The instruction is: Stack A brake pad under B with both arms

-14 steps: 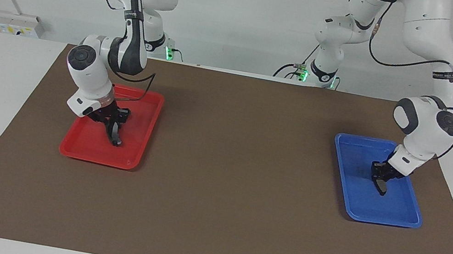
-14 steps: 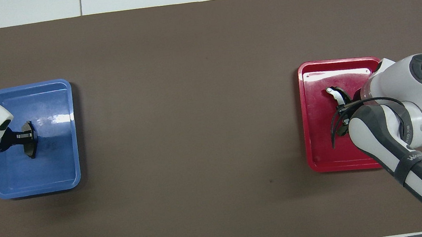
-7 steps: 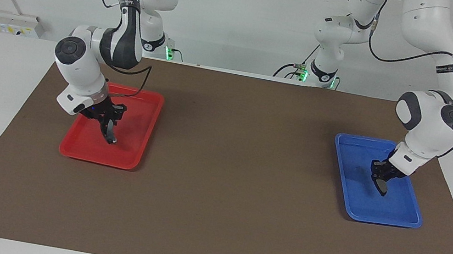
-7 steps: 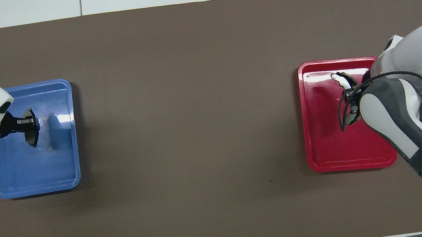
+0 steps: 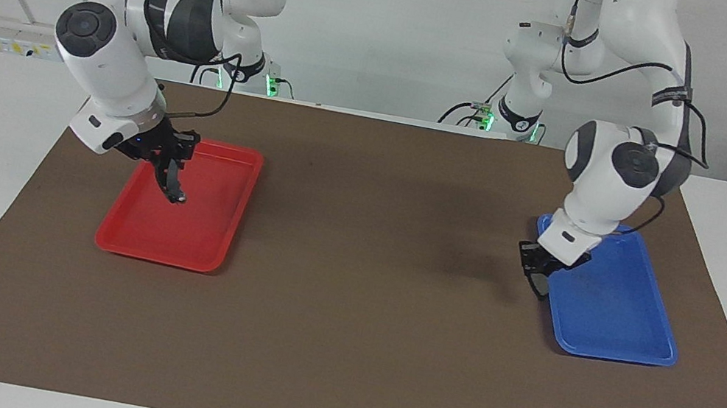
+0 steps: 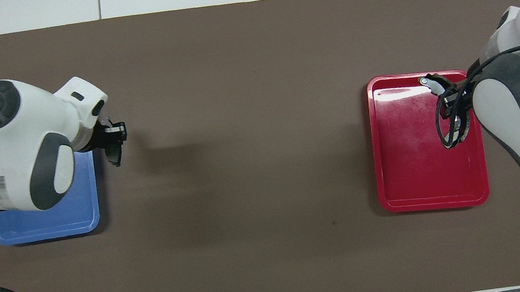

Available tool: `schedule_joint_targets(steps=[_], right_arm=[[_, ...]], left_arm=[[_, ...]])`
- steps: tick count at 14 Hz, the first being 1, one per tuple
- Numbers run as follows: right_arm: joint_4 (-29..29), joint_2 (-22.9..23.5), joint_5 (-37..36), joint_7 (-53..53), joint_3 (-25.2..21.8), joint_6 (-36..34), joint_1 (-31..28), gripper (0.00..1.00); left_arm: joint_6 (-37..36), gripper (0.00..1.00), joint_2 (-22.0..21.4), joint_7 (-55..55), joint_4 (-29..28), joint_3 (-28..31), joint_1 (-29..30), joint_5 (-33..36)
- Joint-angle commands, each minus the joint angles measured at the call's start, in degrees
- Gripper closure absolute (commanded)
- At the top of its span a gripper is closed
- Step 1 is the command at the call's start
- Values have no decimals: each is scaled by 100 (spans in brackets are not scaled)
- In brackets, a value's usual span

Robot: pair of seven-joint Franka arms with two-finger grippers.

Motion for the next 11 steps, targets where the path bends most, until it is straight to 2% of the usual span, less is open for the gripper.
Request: schedule_joint_targets(steps=[1,5,9,11], right_arm=[[205,82,17,111,54,-90,40,97],[188,91,17,243,54,15,-3,97],[144,74,17,252,54,50,-39,97],[127,74,17,261,54,103,-30,97]], left_arm=[[384,84,158,-1035,19,94,-870,-37],[745,83,448,-1494,-16,94,-1749,-37],[1115,82,809,-1776,-60,94,-2146,-37],[1123,74,844,-1776,-131,94,-2208,-37]])
